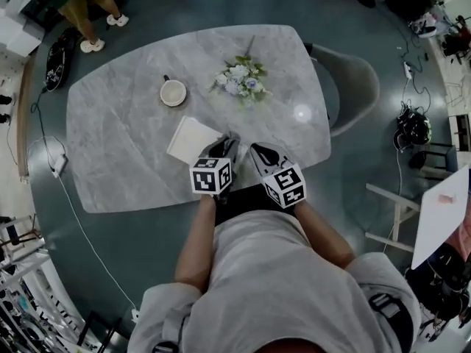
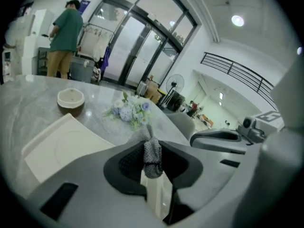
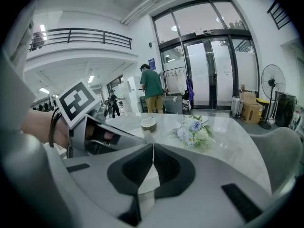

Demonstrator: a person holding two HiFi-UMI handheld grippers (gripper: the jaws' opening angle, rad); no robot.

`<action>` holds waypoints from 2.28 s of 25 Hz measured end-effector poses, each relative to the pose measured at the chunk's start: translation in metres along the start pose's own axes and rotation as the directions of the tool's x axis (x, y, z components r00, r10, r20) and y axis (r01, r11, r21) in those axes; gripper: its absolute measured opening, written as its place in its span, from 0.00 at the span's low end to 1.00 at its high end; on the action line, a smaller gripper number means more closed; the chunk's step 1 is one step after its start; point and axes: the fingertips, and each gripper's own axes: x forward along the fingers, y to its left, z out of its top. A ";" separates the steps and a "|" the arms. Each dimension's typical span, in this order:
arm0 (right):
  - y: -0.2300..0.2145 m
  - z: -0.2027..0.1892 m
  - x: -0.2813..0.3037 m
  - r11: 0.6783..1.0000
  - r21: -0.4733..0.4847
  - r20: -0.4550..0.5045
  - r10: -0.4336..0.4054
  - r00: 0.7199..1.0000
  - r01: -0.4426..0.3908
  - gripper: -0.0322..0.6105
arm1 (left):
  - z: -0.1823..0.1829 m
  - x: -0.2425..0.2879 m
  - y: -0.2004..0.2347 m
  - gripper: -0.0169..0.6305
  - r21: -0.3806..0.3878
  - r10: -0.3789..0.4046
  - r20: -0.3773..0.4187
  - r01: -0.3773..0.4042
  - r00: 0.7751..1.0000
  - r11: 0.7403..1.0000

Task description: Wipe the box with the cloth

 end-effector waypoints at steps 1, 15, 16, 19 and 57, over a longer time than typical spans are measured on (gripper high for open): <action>0.004 0.003 -0.002 1.000 0.006 0.011 -0.003 1.000 0.003 0.09 | 0.003 -0.009 0.001 0.17 0.012 0.021 0.040 -0.021 0.999 1.000; 0.075 0.104 -0.038 0.971 -0.153 0.253 0.217 0.943 -0.183 0.09 | 0.045 -0.151 -0.017 0.17 -0.008 0.381 0.470 -0.428 0.796 0.904; 0.075 0.105 -0.050 0.966 -0.172 0.260 0.233 0.937 -0.193 0.09 | 0.043 -0.156 -0.025 0.17 -0.033 0.401 0.486 -0.442 0.776 0.896; 0.064 0.099 -0.083 0.958 -0.217 0.264 0.241 0.934 -0.186 0.09 | 0.036 -0.164 -0.054 0.17 -0.083 0.439 0.528 -0.470 0.727 0.879; 0.084 0.118 -0.244 0.952 -0.301 0.485 0.204 0.850 -0.056 0.09 | 0.024 -0.281 -0.205 0.17 -0.027 0.424 0.743 -0.609 0.518 0.793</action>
